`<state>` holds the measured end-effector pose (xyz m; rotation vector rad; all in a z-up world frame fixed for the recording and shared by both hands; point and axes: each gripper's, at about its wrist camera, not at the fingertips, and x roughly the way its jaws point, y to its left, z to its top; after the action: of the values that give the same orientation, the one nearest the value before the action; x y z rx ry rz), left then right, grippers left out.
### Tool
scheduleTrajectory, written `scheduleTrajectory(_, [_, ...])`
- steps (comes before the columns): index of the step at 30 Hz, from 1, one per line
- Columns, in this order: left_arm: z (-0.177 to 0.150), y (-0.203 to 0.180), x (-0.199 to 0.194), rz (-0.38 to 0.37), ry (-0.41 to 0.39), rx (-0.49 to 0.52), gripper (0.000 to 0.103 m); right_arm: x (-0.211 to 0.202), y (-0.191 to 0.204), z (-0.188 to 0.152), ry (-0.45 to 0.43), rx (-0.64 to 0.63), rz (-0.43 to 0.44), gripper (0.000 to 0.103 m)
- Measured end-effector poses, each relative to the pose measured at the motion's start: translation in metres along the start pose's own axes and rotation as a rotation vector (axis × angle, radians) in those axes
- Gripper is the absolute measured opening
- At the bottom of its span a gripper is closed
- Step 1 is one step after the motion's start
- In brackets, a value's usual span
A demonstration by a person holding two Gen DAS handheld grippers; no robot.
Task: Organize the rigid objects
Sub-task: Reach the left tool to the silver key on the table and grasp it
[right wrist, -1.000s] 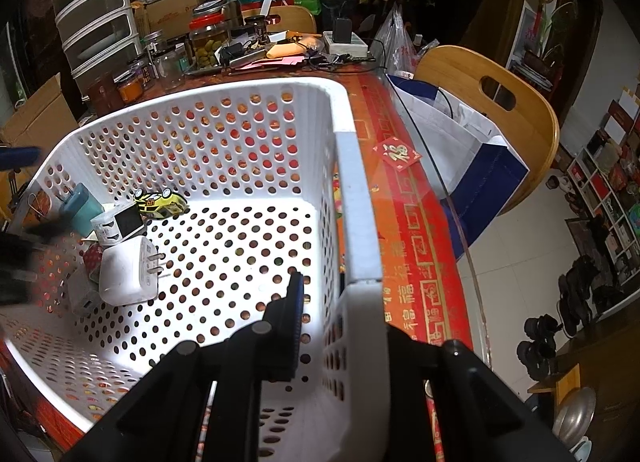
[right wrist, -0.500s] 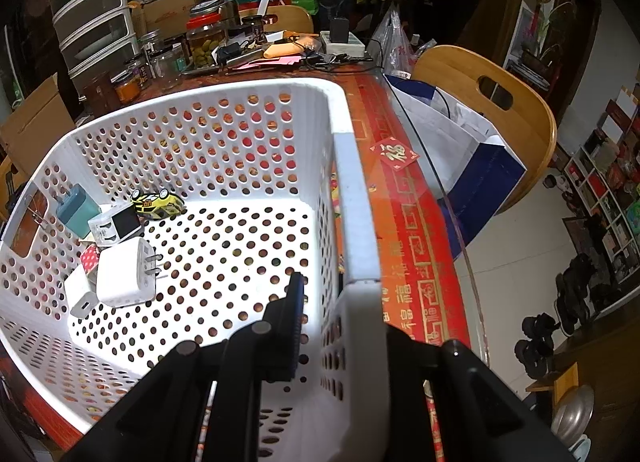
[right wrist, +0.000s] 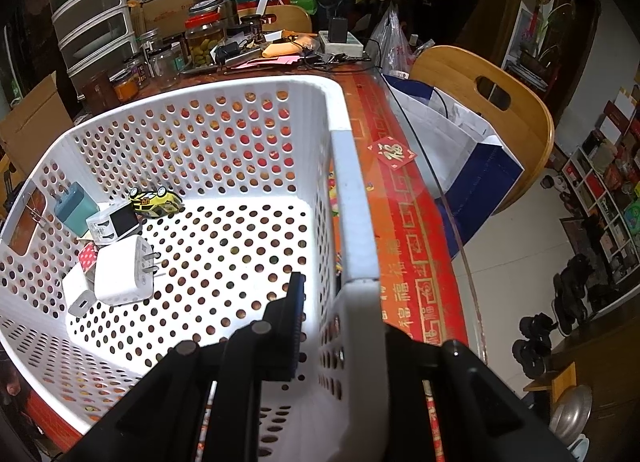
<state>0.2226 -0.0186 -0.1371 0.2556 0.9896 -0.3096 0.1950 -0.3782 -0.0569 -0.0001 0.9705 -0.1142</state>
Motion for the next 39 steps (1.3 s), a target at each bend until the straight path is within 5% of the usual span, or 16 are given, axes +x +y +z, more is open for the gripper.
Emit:
scheduleTrajectory(6, [0.010,-0.005,0.002,-0.042,0.011,-0.032,0.021,0.000,0.001,-0.001,-0.004,-0.002,0.004,0.015])
scheduleTrajectory(17, [0.004,-0.002,-0.004,0.007,0.002,-0.046,0.020,-0.001,0.001,0.000,-0.003,-0.003,0.003,0.015])
scheduleTrajectory(21, [0.002,0.000,-0.012,0.016,-0.013,-0.044,0.003,-0.001,0.001,0.000,-0.003,-0.003,0.002,0.015])
scheduleTrajectory(24, [0.001,0.002,-0.011,0.026,-0.007,-0.039,0.003,-0.001,0.001,0.000,-0.003,-0.003,0.003,0.015])
scheduleTrajectory(39, [-0.016,0.028,-0.023,-0.049,-0.025,-0.103,0.002,-0.001,0.000,0.002,-0.001,-0.002,0.000,0.015])
